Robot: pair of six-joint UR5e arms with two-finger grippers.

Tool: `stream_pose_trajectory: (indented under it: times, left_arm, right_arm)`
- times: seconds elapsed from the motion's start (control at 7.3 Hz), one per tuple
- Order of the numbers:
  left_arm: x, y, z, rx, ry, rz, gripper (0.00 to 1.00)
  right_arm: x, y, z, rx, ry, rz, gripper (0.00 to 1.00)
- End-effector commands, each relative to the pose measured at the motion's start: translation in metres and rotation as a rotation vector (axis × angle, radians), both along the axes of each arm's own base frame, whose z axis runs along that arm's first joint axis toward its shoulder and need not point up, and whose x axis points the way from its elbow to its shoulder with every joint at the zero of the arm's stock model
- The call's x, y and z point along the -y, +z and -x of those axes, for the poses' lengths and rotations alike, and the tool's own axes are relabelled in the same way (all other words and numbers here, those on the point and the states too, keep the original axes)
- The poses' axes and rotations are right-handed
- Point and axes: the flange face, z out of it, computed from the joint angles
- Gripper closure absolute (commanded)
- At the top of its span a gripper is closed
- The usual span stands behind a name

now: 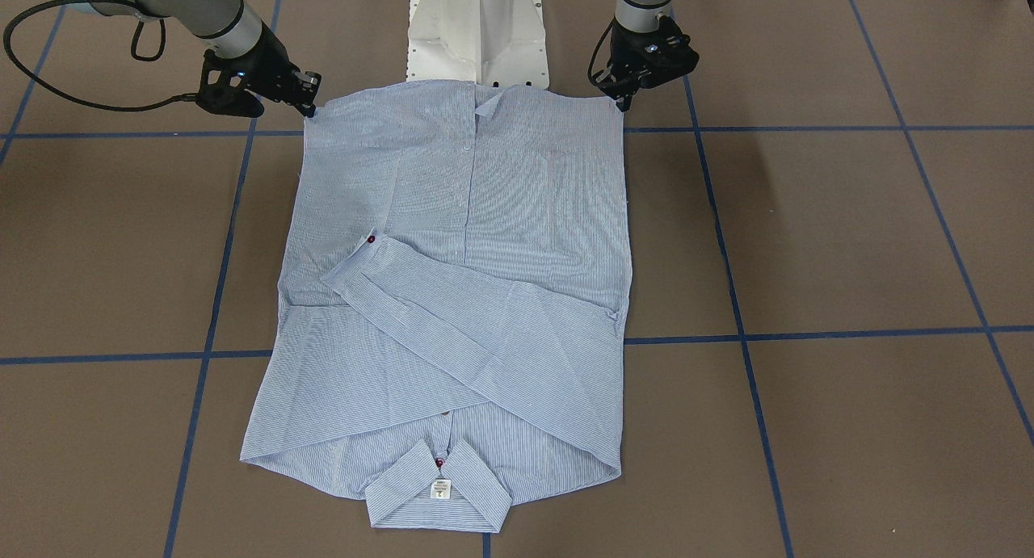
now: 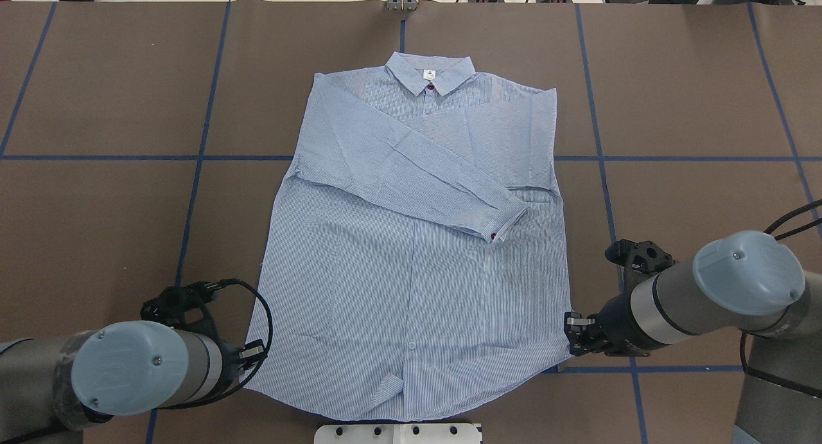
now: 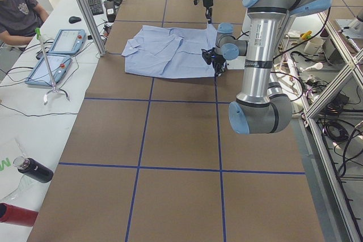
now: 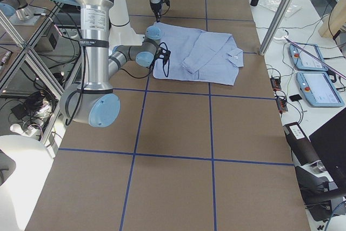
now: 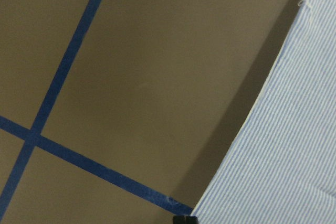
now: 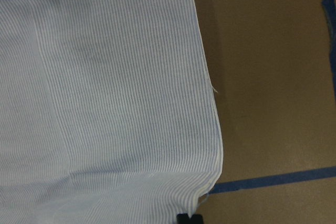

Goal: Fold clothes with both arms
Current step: 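Lift the hem with both grippers and pull it toward the robot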

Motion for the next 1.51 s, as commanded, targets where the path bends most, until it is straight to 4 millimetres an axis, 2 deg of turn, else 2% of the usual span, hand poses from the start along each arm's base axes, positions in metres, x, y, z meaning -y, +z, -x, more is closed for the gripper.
stream_pose_trajectory:
  times: [0.0,0.14,0.55,0.82,0.96,1.37]
  left_arm:
    - [-0.001,-0.034,0.044,0.008,0.023,0.065,1.00]
    - [-0.004,-0.046,0.045,-0.016,0.057,0.090,1.00]
    - [-0.017,-0.079,0.043,-0.078,0.150,0.191,1.00]
    - [-0.022,-0.088,0.061,-0.102,0.153,0.190,1.00]
    - [-0.029,-0.086,0.063,-0.075,0.151,0.216,1.00]
    - [-0.057,-0.086,0.052,-0.060,0.196,0.246,1.00]
  right_arm:
    - [0.024,-0.010,-0.034,0.076,-0.074,-0.013,1.00]
    - [0.030,-0.014,-0.045,0.101,-0.089,-0.009,1.00]
    - [0.027,-0.026,-0.058,0.177,-0.148,0.017,1.00]
    - [0.025,-0.031,-0.067,0.202,-0.177,0.040,1.00]
    - [0.021,-0.028,-0.069,0.201,-0.189,0.050,1.00]
    - [-0.007,-0.014,-0.061,0.178,-0.264,0.088,1.00]
